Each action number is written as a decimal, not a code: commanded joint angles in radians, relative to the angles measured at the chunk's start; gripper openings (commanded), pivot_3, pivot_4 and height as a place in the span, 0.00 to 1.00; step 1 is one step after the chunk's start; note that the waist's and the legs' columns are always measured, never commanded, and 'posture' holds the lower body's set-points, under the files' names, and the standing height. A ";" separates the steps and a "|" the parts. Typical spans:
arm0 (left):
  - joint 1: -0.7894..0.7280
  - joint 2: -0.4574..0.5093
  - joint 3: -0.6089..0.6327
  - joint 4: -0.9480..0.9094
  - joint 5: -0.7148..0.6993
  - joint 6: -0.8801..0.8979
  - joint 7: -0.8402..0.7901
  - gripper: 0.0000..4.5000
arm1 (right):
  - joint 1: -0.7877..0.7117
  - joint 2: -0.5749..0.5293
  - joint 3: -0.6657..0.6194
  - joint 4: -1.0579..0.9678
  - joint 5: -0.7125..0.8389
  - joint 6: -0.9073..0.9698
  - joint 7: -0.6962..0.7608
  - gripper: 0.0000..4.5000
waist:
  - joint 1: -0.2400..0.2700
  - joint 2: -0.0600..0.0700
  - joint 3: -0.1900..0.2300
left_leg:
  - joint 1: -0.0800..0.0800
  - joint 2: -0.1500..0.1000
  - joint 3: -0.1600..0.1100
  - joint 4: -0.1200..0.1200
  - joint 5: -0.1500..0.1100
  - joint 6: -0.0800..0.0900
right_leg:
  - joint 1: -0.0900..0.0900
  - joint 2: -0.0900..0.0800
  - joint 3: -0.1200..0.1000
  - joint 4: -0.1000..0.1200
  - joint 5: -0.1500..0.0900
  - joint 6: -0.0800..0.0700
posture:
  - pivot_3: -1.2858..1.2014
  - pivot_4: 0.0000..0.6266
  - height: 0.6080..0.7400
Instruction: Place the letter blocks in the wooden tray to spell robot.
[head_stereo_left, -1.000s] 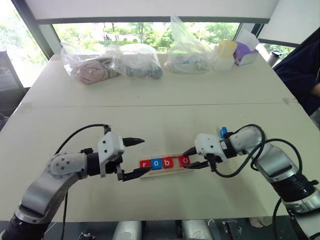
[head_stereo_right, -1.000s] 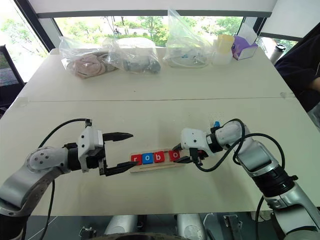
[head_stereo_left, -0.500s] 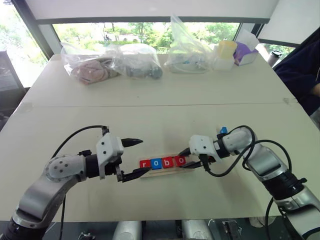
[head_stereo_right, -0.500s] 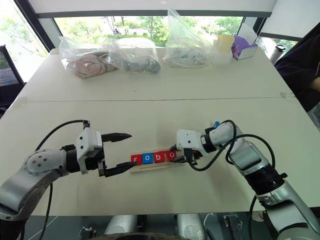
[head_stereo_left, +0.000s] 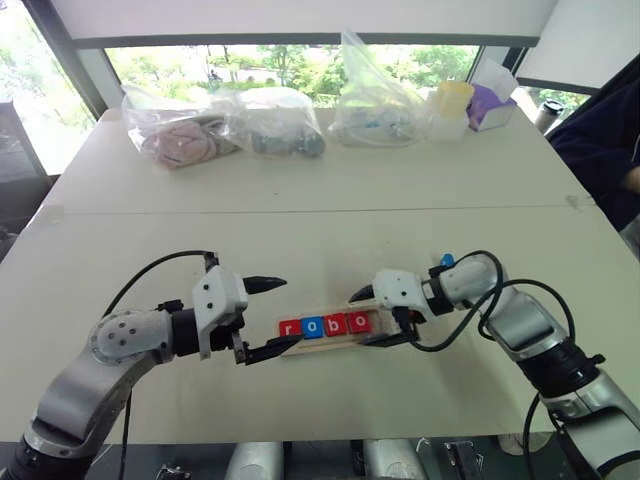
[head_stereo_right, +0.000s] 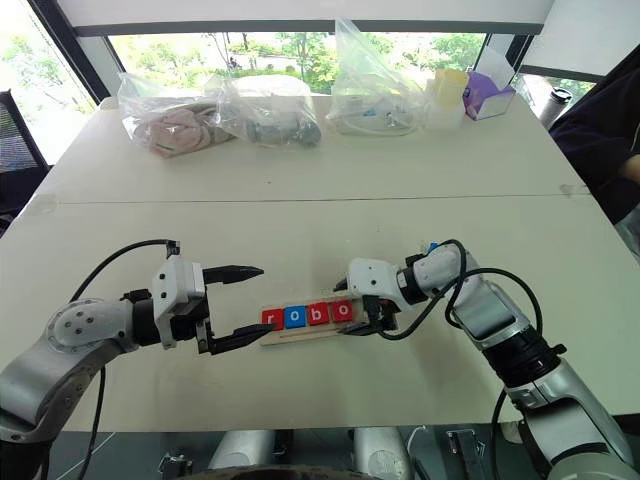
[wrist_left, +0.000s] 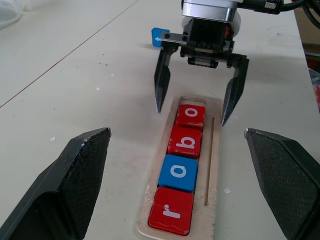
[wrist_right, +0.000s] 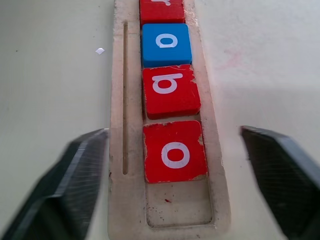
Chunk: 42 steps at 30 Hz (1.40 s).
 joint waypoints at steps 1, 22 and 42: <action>-0.002 -0.001 0.013 -0.025 -0.015 0.000 0.006 1.00 | -0.019 -0.002 -0.036 -0.054 0.029 0.017 -0.005 0.97 | -0.001 0.000 0.000 | 0.000 0.000 0.000 0.000 0.000 0.000 | 0.000 0.000 0.000 0.000 0.000 0.000 | 0.52 0.24 1.00; -0.062 -0.031 -0.035 0.038 0.012 -0.029 -0.008 1.00 | 0.051 -0.067 -0.323 0.081 0.098 0.213 -0.250 0.97 | -0.002 0.000 0.000 | 0.000 0.000 0.001 0.000 0.000 0.000 | 0.000 0.001 0.000 0.000 0.001 0.000 | 0.52 0.24 1.00; -0.079 -0.045 -0.047 0.060 0.029 -0.041 -0.026 1.00 | 0.153 -0.146 -0.492 0.081 0.143 0.243 -0.336 0.97 | -0.002 0.000 0.000 | 0.000 0.000 0.000 0.000 0.000 0.000 | 0.000 0.001 0.000 0.000 0.001 0.001 | 0.52 0.24 1.00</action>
